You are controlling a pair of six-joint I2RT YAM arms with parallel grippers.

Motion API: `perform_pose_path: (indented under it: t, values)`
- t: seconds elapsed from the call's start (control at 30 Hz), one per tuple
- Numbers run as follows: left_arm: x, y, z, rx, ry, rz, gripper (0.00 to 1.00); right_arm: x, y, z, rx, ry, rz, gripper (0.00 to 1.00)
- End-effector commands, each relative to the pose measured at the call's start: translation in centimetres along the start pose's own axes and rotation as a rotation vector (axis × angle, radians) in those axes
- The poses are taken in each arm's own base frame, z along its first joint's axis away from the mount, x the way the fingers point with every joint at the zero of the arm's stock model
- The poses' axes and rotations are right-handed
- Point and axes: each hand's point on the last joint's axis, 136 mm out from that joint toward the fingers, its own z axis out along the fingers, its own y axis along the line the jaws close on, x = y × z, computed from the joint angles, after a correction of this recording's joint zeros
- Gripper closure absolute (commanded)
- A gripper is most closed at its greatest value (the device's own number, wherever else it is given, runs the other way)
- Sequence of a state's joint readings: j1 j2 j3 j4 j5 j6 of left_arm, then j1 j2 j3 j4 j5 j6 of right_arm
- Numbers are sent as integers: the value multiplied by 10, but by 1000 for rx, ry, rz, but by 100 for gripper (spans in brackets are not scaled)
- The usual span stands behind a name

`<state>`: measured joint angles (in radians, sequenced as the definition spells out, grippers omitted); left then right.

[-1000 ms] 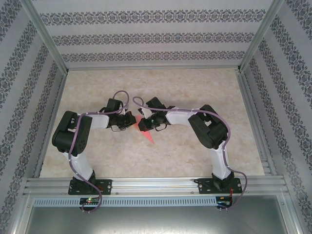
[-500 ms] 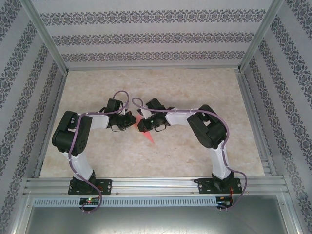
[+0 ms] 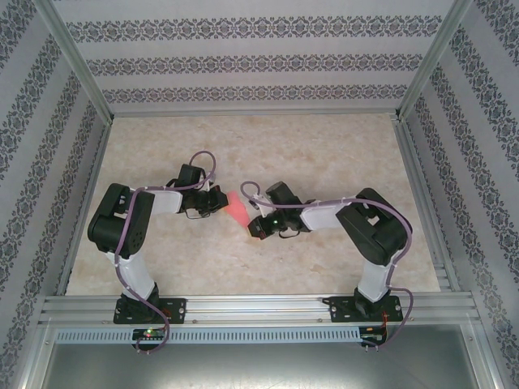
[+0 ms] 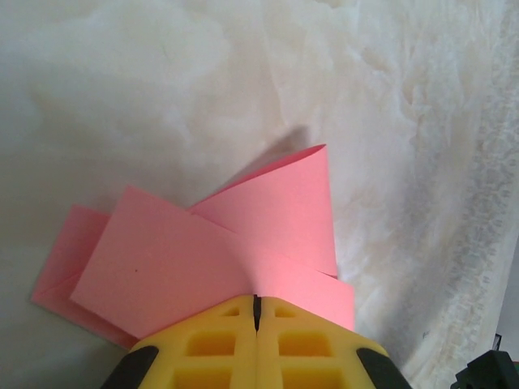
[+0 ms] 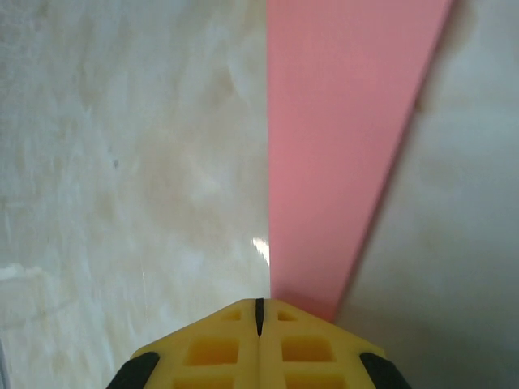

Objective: Fold a paper plane with a square sheet of paper (pick it up from the middle)

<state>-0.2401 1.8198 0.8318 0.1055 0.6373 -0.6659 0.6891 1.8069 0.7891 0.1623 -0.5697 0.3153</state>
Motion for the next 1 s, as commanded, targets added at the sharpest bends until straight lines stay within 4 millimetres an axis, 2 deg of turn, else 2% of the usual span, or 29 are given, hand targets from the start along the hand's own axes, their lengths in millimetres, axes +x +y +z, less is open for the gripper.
perform_pose_path:
  t: [0.0, 0.13, 0.27, 0.33, 0.4, 0.47, 0.53, 0.67, 0.77, 0.83, 0.97]
  values:
    - [25, 61, 7, -213, 61, -95, 100, 64, -21, -9, 61, 139, 135, 100]
    - [17, 49, 5, -186, 49, -72, 100, 53, -15, -23, 80, 70, 110, 100]
    - [2, 18, -5, -121, 15, -19, 99, 20, -6, -44, 121, -61, 64, 100]
    - [-7, 0, -14, -103, -5, 11, 90, 0, -7, -57, 176, -145, 61, 100]
    - [-13, -15, -23, -104, -29, 34, 77, -17, -9, -69, 229, -222, 66, 91]
    - [-17, -26, -33, -134, -57, 47, 63, -32, -16, -82, 298, -305, 87, 73]
    - [-14, -29, -42, -204, -60, 48, 52, -41, -23, -95, 347, -362, 140, 55]
    - [-5, -25, -57, -410, -59, 67, 33, -58, -36, -109, 368, -418, 230, 38]
    - [4, -24, -63, -549, -67, 98, 21, -60, -51, -112, 407, -445, 254, 20]
    - [7, -26, -65, -632, -75, 132, 15, -59, -62, -115, 443, -454, 267, 12]
    - [9, -37, -58, -769, -77, 210, 9, -56, -86, -119, 484, -460, 326, 7]
